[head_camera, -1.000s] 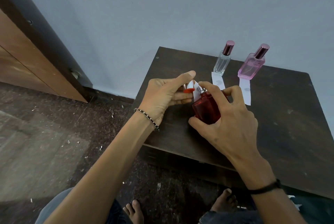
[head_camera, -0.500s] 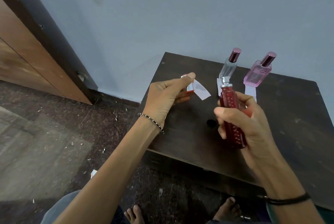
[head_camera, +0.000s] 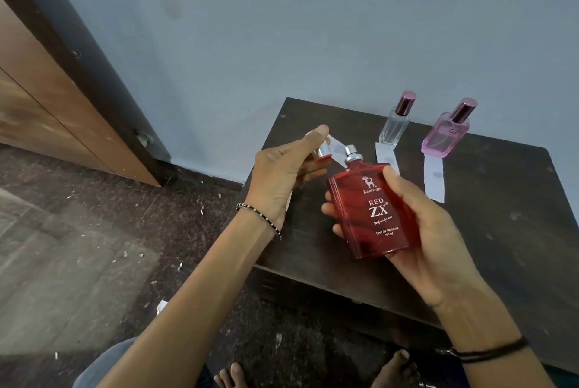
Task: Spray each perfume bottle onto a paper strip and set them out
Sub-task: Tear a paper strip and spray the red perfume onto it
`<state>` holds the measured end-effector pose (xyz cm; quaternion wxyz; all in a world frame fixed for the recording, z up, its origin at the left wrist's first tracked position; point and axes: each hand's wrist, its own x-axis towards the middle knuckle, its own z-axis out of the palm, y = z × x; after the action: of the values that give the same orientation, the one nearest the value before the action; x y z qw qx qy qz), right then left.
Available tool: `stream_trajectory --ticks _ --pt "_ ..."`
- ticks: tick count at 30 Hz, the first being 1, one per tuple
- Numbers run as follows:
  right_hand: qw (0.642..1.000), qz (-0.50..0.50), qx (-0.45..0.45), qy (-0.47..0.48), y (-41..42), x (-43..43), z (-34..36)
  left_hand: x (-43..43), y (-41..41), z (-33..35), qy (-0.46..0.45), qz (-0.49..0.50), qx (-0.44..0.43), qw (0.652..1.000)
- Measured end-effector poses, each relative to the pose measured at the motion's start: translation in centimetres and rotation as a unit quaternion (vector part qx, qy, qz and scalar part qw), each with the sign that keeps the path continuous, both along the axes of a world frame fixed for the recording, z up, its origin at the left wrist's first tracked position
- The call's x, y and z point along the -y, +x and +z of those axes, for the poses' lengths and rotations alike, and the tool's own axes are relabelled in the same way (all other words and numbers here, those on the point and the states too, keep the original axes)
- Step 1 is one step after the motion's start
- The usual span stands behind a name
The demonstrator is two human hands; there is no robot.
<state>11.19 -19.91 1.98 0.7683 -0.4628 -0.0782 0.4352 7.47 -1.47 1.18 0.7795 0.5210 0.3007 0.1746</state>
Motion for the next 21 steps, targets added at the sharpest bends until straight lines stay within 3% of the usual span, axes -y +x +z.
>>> stream_trajectory --ticks 12,21 --pt "0.973 -0.069 0.133 -0.176 -1.1 -1.6 -0.2 0.1 0.0 -0.2 -0.027 -0.040 -0.011 0.999" --pt "0.966 -0.079 0.171 -0.177 -1.9 -2.0 0.0 0.7 -0.3 0.1 0.007 -0.055 -0.023 0.998"
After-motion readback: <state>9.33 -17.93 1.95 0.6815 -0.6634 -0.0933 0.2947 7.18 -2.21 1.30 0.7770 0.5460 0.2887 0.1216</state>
